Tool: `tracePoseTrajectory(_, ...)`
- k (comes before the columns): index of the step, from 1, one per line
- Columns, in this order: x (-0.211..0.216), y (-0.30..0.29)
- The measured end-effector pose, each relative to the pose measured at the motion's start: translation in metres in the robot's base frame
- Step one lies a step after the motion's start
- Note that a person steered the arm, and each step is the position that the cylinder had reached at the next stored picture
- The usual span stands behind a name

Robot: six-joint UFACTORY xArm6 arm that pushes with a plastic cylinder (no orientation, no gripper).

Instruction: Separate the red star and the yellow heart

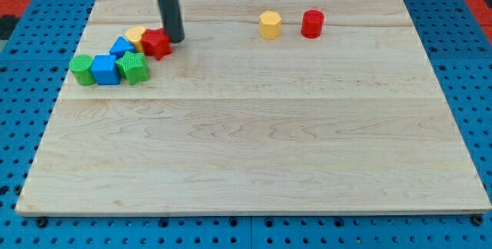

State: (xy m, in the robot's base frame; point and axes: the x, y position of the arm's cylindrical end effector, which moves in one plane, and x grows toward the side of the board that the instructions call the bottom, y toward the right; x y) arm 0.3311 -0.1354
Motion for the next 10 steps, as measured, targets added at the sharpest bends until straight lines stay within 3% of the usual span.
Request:
tracePoseTrajectory(2,0.000,-0.001)
tracePoseTrajectory(3,-0.024,-0.026)
tracePoseTrajectory(4,-0.012,-0.055)
tracePoseTrajectory(6,-0.023,-0.055)
tracePoseTrajectory(7,-0.037,-0.006)
tracePoseTrajectory(8,-0.021,0.124)
tracePoseTrajectory(9,0.030,0.229)
tracePoseTrajectory(10,0.009,0.332)
